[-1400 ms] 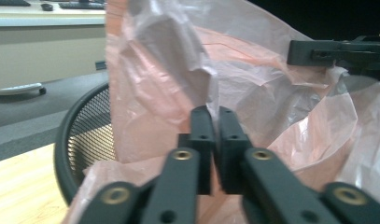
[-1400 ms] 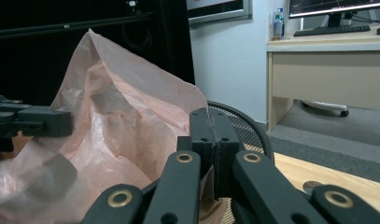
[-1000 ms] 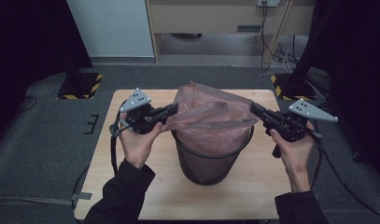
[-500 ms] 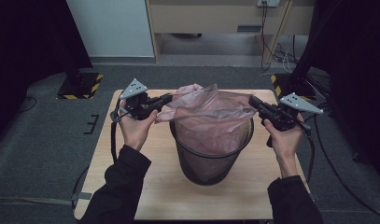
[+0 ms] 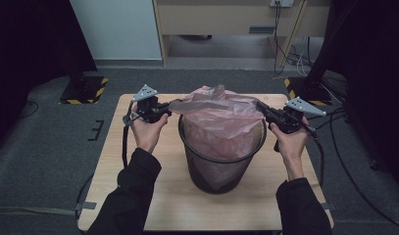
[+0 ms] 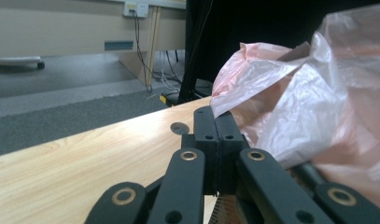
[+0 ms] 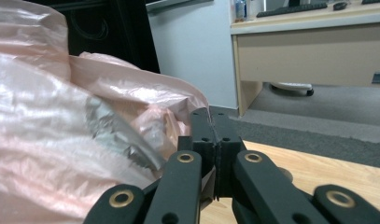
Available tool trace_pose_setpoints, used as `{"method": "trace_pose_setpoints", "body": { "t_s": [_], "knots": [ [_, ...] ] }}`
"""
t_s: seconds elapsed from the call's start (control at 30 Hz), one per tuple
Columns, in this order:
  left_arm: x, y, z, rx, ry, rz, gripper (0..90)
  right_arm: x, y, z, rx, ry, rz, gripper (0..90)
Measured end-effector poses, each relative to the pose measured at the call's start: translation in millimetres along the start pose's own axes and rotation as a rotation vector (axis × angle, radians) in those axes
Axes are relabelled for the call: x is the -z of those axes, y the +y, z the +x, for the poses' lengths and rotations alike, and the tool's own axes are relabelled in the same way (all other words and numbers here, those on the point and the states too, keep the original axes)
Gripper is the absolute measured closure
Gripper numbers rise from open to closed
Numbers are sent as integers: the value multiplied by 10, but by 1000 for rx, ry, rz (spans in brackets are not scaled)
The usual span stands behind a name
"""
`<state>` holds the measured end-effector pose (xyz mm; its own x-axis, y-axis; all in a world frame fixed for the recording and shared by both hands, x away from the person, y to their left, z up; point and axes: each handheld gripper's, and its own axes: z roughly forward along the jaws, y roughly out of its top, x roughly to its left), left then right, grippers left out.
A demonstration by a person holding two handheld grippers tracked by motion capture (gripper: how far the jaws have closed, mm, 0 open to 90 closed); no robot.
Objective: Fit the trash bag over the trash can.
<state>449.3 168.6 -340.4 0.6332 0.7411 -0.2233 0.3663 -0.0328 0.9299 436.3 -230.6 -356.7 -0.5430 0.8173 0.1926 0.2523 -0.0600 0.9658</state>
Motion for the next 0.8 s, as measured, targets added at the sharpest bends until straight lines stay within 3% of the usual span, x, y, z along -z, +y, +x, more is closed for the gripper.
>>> {"method": "trace_pose_setpoints", "body": {
  "t_s": [0.3,0.53,0.8],
  "knots": [
    [-160,-231,21,35,-29,44,900,-106,-138,4,-6,13,38,900],
    [-232,-279,15,60,-59,85,900,-130,-177,6,-20,41,57,900],
    [-339,-355,10,78,-70,124,900,-194,-225,30,-6,34,81,900]
  ]
}}
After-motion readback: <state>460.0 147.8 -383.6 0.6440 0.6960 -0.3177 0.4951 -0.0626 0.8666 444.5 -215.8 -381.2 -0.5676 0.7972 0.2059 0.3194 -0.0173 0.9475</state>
